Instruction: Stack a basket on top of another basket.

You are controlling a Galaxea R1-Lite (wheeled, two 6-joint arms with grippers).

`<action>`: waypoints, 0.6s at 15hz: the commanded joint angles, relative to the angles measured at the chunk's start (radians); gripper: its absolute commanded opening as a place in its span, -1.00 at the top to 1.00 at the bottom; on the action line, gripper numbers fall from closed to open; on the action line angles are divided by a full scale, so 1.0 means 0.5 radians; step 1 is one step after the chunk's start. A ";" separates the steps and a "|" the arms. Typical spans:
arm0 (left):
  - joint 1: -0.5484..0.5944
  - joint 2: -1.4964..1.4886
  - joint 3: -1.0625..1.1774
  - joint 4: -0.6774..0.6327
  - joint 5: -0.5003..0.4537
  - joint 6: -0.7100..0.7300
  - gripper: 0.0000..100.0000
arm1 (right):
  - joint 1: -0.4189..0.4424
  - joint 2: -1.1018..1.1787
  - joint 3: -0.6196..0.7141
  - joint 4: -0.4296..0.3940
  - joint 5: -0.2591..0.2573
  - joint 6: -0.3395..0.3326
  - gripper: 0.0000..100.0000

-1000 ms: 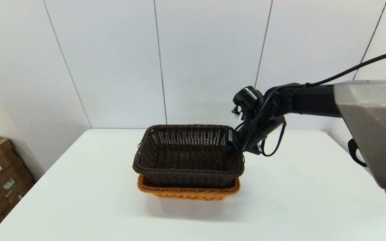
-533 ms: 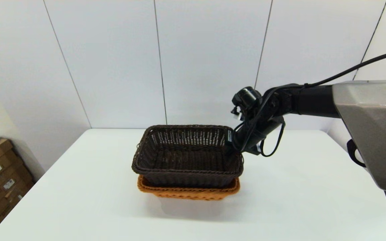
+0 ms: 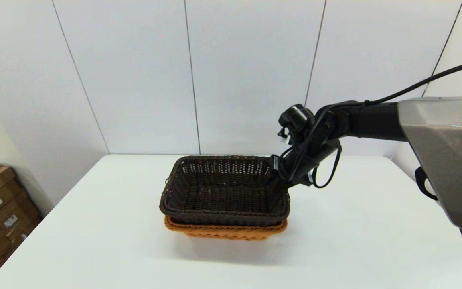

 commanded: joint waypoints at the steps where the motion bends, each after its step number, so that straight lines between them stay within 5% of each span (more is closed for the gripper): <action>1: 0.000 -0.001 0.000 0.000 0.001 -0.002 -1.00 | -0.027 -0.015 0.000 0.004 0.001 0.010 -1.00; 9: 0.000 -0.001 0.000 0.000 0.001 -0.002 -1.00 | -0.546 -0.435 0.082 0.022 0.010 -0.073 -1.00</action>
